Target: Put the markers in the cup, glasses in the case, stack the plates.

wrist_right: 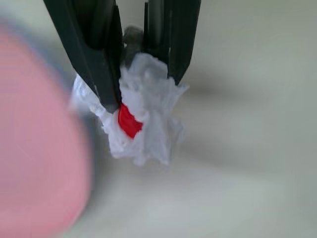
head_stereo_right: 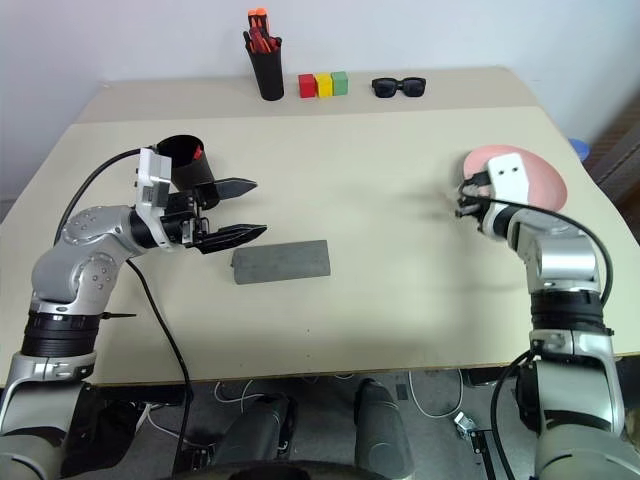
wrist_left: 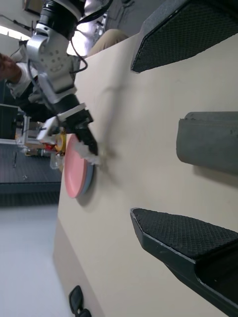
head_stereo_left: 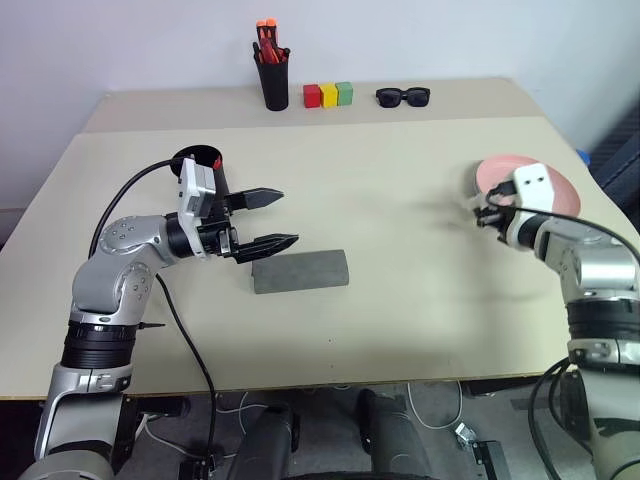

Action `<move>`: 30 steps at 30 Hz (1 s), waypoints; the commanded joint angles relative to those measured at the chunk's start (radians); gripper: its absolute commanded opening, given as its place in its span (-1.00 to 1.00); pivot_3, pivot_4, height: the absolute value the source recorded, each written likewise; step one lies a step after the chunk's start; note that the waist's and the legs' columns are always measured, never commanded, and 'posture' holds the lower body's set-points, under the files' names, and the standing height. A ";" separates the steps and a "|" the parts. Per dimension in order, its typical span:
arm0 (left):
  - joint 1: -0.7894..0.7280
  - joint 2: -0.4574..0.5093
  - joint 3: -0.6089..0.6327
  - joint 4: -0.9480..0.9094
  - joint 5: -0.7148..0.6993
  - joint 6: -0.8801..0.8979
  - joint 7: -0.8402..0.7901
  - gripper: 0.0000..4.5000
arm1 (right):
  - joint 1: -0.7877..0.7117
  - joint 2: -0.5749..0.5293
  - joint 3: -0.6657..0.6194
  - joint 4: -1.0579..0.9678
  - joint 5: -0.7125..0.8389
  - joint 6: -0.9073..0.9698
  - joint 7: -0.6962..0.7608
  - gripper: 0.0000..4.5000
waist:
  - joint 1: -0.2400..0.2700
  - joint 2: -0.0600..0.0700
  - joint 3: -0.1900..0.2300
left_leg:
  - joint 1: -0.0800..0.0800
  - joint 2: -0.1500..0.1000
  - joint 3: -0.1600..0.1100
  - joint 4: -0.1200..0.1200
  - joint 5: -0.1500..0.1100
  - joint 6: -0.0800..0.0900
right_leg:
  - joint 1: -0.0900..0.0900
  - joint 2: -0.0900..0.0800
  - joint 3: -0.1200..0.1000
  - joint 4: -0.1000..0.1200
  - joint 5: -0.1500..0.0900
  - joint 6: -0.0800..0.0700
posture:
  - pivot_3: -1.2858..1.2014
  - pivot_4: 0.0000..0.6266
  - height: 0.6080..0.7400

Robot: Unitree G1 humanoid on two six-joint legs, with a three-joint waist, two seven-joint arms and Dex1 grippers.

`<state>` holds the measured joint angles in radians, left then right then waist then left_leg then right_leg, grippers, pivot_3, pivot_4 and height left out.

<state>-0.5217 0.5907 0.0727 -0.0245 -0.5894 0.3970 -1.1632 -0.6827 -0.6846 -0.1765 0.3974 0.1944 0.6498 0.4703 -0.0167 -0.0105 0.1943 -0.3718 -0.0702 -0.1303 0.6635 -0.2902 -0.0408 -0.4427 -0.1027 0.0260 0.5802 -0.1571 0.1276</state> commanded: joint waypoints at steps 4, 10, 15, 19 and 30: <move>-0.005 0.008 0.021 -0.032 -0.005 -0.027 0.010 1.00 | -0.129 -0.047 -0.050 0.224 -0.056 -0.181 -0.086 -0.79 | 0.000 0.000 0.000 | 0.000 0.000 0.000 0.000 0.000 0.000 | 0.000 0.000 0.000 0.000 0.000 0.000 | 0.03 -0.52 1.00; -0.001 0.007 0.019 -0.045 -0.011 -0.020 0.022 1.00 | -0.192 -0.040 0.016 0.389 -0.125 -0.268 -0.092 0.50 | -0.004 0.000 0.000 | 0.000 0.000 0.000 0.000 0.000 0.000 | 0.000 0.000 0.000 0.000 0.000 0.000 | 0.03 -0.52 1.00; 0.014 0.009 0.026 -0.050 -0.011 -0.021 0.027 1.00 | -0.232 -0.067 0.020 0.438 -0.154 -0.314 -0.123 0.94 | -0.007 0.000 0.000 | 0.000 0.000 0.000 -0.001 0.000 0.000 | 0.000 0.000 0.000 0.000 0.000 0.000 | 0.03 -0.52 1.00; 0.034 0.003 0.027 -0.059 -0.012 -0.029 0.038 1.00 | -0.230 -0.079 -0.051 0.370 -0.097 -0.376 -0.116 0.94 | -0.003 0.000 0.000 | 0.000 0.000 0.000 -0.001 0.000 0.000 | 0.000 0.000 0.000 -0.001 0.000 0.000 | 0.03 -0.52 1.00; 0.152 0.032 0.085 -0.125 -0.042 -0.025 0.051 1.00 | 0.135 -0.026 -0.003 -0.493 0.368 -0.140 0.420 0.94 | -0.002 0.001 0.000 | 0.000 0.000 -0.001 -0.001 -0.001 0.001 | 0.000 0.000 0.000 0.000 0.000 0.000 | 0.03 -0.52 1.00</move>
<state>-0.3760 0.6090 0.1223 -0.0987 -0.6120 0.3783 -1.1165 -0.5557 -0.6910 -0.1843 0.0348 0.4854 0.4658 0.8281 -0.0183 -0.0099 0.1946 -0.3720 -0.0698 -0.1312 0.6632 -0.2909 -0.0398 -0.4428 -0.1024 0.0261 0.5802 -0.1571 0.1277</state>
